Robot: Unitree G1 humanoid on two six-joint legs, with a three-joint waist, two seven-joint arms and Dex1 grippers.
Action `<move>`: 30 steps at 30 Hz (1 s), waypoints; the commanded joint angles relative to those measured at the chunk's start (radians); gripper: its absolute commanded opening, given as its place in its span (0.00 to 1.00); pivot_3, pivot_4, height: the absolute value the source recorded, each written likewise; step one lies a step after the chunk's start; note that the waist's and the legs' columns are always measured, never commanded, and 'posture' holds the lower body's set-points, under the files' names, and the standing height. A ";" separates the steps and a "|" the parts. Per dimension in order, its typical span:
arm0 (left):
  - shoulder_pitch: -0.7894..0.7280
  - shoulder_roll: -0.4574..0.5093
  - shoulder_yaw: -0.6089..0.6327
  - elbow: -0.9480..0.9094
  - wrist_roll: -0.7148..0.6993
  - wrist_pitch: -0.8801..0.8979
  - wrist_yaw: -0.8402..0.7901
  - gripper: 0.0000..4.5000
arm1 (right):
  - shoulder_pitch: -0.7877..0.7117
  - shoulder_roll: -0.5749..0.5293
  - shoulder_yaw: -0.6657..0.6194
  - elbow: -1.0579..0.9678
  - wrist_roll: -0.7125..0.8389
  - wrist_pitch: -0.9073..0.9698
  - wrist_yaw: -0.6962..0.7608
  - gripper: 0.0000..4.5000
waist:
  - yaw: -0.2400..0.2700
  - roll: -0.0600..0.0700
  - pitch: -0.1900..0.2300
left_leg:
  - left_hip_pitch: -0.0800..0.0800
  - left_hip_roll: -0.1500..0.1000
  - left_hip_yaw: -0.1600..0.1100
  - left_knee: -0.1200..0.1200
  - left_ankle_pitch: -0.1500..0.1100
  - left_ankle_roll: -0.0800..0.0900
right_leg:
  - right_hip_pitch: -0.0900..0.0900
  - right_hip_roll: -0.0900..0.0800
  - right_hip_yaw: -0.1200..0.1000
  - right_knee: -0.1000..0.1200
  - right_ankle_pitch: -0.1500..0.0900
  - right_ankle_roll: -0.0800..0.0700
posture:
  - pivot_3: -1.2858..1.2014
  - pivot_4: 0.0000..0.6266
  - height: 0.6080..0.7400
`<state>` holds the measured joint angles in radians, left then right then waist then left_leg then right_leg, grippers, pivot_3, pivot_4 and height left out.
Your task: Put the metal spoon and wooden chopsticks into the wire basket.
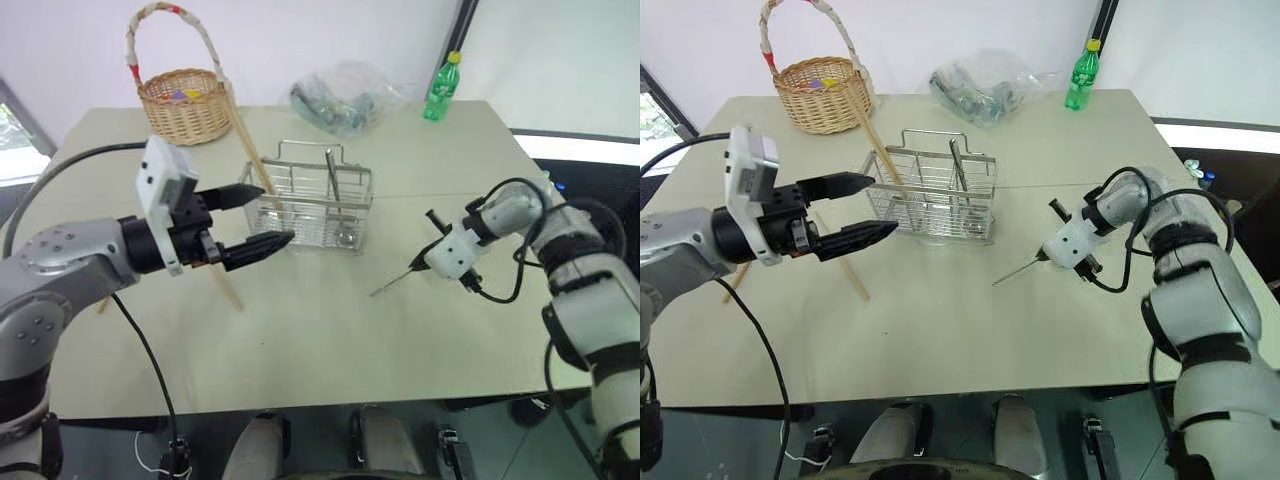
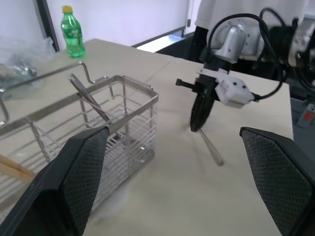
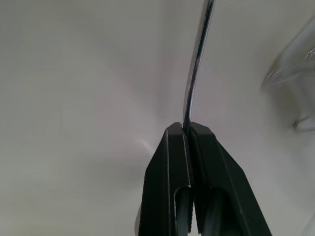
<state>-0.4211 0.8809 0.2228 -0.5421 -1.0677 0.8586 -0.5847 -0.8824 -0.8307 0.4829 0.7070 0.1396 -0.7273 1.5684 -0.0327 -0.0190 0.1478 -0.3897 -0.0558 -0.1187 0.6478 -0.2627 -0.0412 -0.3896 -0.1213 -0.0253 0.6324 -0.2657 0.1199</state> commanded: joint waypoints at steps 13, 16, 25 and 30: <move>-0.121 -0.021 -0.016 0.116 0.137 -0.065 -0.118 1.00 | -0.060 0.176 -0.464 -0.758 0.612 1.211 -0.786 0.01 | 0.028 -0.007 -0.004 | -0.002 0.000 0.001 -0.002 -0.001 0.001 | -0.004 -0.001 0.000 -0.003 -0.002 -0.004 | 0.52 0.24 0.40; -0.125 -0.027 -0.014 0.105 0.135 -0.059 -0.118 1.00 | -0.038 0.252 -0.451 -0.736 0.490 1.172 -0.895 0.01 | 0.031 -0.007 -0.004 | -0.003 -0.001 0.001 -0.002 -0.001 0.001 | -0.008 -0.002 0.000 -0.002 0.000 -0.001 | 0.52 0.24 0.40; -0.131 -0.029 0.011 0.091 0.127 -0.047 -0.098 1.00 | 0.126 0.336 -0.386 -0.716 0.237 1.000 -0.907 0.01 | 0.019 -0.007 -0.004 | -0.003 -0.001 0.003 -0.002 -0.001 0.002 | -0.005 -0.001 -0.001 -0.002 0.001 0.000 | 0.52 0.24 0.40; -0.128 -0.031 0.022 0.080 0.117 -0.042 -0.083 1.00 | 0.179 0.358 -0.378 -0.695 0.158 0.965 -0.920 0.01 | 0.017 -0.006 -0.004 | -0.001 0.000 0.002 -0.002 -0.001 0.001 | -0.005 0.002 -0.001 -0.001 0.001 0.000 | 0.52 0.24 0.40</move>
<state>-0.5260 0.8460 0.2125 -0.4392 -0.9418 0.8195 -0.6741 -0.6914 -0.4803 0.1150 0.0263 0.3135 0.2648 0.6553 -0.0156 -0.0253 0.1438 -0.3908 -0.0561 -0.1165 0.6458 -0.2633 -0.0398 -0.3946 -0.1190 -0.0259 0.6317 -0.2650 0.1195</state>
